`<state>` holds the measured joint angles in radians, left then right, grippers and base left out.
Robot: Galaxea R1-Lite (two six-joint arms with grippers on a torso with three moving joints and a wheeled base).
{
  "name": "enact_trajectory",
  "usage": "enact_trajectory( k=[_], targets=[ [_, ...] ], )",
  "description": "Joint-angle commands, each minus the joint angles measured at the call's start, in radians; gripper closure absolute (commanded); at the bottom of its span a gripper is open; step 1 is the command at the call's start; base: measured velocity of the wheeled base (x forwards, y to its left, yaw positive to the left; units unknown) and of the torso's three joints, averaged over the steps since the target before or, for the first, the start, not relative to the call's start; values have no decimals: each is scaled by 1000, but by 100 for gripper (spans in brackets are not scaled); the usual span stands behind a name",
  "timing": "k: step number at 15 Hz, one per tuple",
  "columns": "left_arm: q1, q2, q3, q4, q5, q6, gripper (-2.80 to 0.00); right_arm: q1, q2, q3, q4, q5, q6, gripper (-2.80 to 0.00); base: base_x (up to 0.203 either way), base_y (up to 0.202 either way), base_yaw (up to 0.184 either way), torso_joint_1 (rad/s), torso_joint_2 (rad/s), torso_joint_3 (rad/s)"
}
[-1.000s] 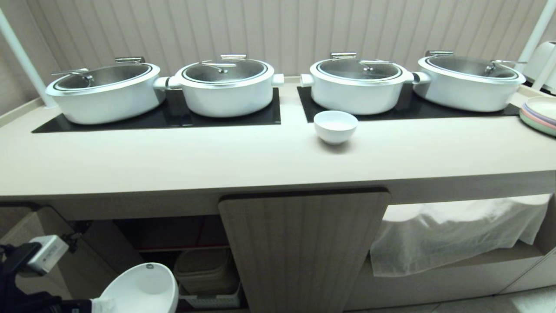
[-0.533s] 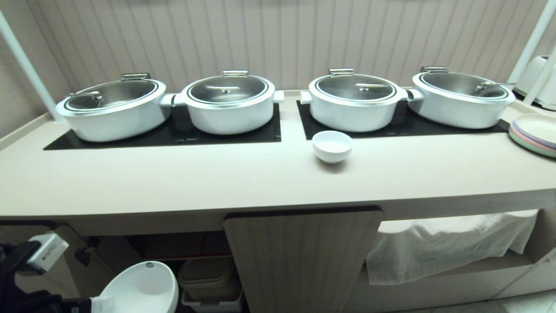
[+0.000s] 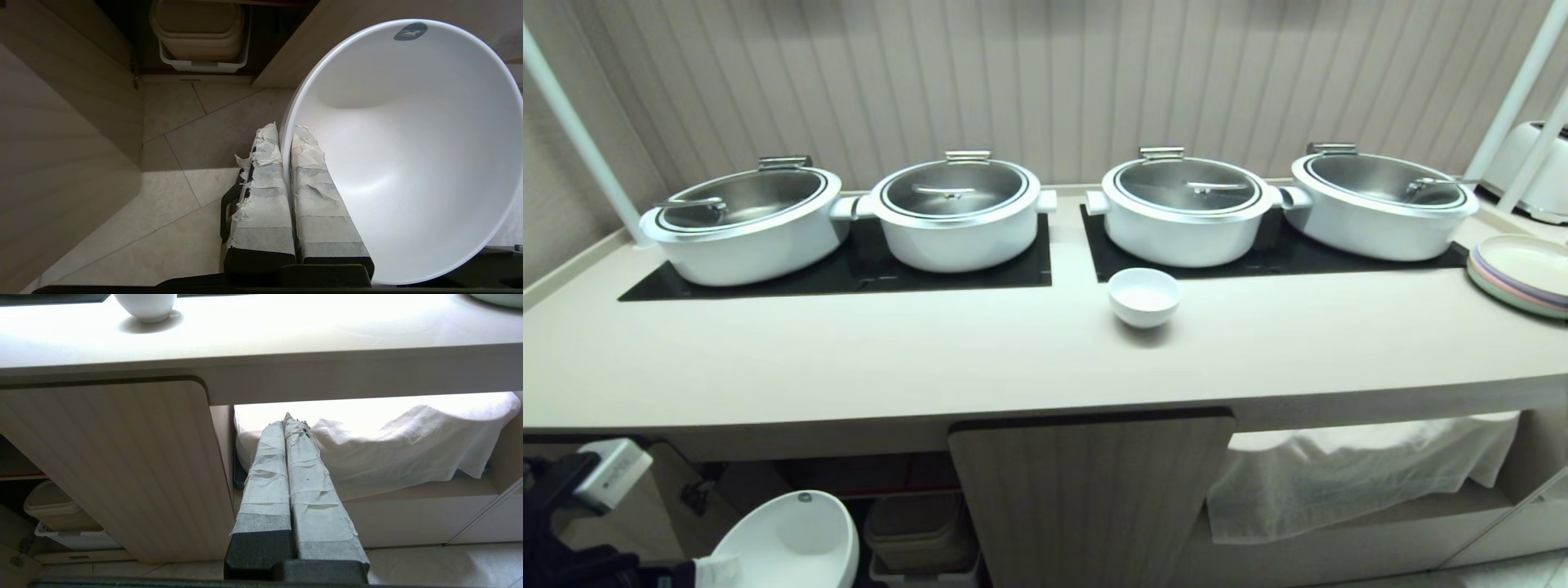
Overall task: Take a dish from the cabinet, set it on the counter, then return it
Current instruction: Place it on the table
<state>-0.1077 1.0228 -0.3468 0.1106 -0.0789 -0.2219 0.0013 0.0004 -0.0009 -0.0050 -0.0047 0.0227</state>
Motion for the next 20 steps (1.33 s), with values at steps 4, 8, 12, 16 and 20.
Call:
enact_trajectory(
  k=[4, 8, 12, 16, 20],
  targets=[
    [0, 0, 0, 1, -1, -2, 0, 0, 0, -1, -1, 0, 0, 0, 0, 0, 0, 163, -323, -166],
    [0, 0, 0, 1, -1, -2, 0, 0, 0, -1, -1, 0, 0, 0, 0, 0, 0, 151, -314, -155],
    [-1, -3, 0, 1, -1, -1, 0, 0, 0, 1, -1, 0, 0, 0, 0, 0, 0, 144, -290, -140],
    [-1, -6, 0, 1, 0, -1, 0, 0, 0, 0, -1, 0, 0, 0, 0, 0, 0, 105, -196, -102],
    [-1, -6, -1, 1, 1, -1, 0, 0, 0, 0, 0, 0, -1, 0, 0, 0, 0, 78, -156, -75]
  ],
)
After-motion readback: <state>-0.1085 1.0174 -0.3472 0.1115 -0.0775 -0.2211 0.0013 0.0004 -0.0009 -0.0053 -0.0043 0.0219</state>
